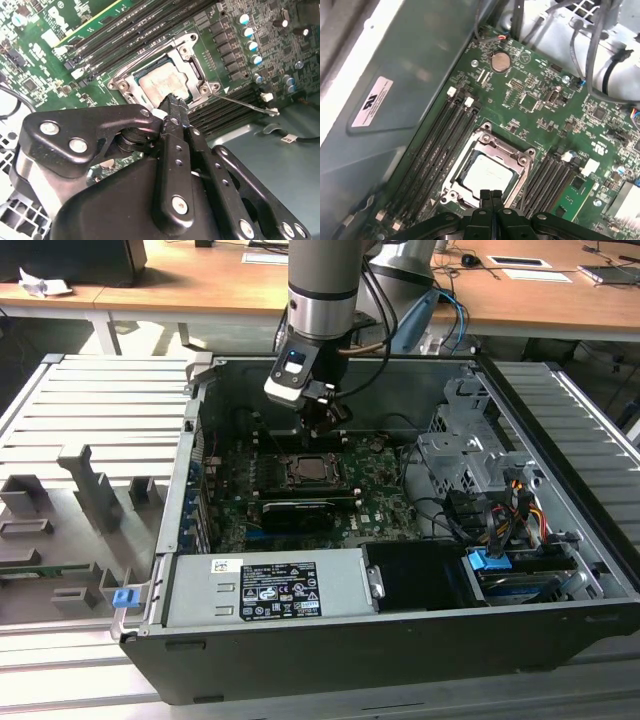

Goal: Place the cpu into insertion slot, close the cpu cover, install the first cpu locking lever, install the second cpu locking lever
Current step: 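Install the first cpu locking lever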

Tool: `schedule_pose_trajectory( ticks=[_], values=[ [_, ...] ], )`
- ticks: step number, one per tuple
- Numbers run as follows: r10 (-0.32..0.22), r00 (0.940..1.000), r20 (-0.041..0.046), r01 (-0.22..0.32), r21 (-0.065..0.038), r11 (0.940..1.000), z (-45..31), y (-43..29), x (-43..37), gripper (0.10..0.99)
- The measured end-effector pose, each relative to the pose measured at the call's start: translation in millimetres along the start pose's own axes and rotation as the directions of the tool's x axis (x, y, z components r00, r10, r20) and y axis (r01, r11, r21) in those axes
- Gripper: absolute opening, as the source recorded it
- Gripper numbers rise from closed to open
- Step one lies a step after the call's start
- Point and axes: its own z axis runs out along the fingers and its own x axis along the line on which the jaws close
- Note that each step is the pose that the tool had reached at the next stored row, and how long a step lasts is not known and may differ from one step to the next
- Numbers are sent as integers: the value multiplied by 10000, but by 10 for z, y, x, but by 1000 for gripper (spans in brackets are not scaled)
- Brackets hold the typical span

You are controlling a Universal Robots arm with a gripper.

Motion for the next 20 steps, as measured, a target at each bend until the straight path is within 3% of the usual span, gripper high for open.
schedule_pose_trajectory(
  ticks=[17,20],
  values=[
    [-729,9973,1,729,-5,9973,0,0,0,106],
    [-1252,9921,1,1252,-8,9921,0,0,0,106]
  ],
)
